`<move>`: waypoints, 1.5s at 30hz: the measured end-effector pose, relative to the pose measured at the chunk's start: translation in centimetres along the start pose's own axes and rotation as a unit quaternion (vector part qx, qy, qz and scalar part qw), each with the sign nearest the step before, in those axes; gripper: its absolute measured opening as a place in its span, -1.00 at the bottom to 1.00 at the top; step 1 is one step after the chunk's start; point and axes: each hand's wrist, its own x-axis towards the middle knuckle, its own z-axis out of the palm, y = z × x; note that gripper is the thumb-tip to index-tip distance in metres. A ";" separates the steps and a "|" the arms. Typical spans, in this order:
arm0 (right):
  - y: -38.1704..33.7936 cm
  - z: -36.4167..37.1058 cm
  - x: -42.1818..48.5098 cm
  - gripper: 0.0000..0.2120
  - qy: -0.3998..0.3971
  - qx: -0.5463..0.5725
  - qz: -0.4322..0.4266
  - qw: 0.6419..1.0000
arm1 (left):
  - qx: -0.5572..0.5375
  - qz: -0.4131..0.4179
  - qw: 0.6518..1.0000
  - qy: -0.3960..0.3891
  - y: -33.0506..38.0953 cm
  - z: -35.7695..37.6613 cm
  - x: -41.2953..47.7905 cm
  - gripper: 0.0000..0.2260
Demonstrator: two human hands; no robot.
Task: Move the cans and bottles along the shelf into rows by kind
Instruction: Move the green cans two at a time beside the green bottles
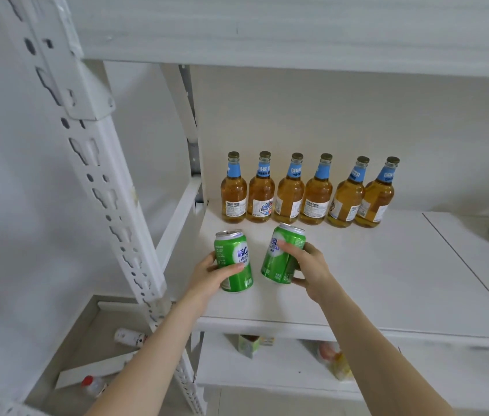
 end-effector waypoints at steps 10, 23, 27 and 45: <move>-0.3 -4.1 -5.2 -0.55 0.030 -0.002 -0.019 0.999 | 0.022 0.002 0.999 -0.038 1.1 3.3 -3.5 -0.60; -1.5 -14.9 -8.1 -0.55 0.049 -0.004 -0.040 0.998 | 0.041 0.007 0.997 -0.070 1.1 14.1 -6.2 -0.62; -1.9 -20.6 -9.5 -0.55 0.047 -0.015 -0.046 0.998 | 0.044 0.011 0.997 -0.058 0.2 19.4 -7.7 -0.60; -3.0 -45.7 -10.9 -0.62 0.100 0.007 -0.063 0.993 | 0.107 0.015 0.988 -0.115 -2.9 44.4 -8.2 -0.54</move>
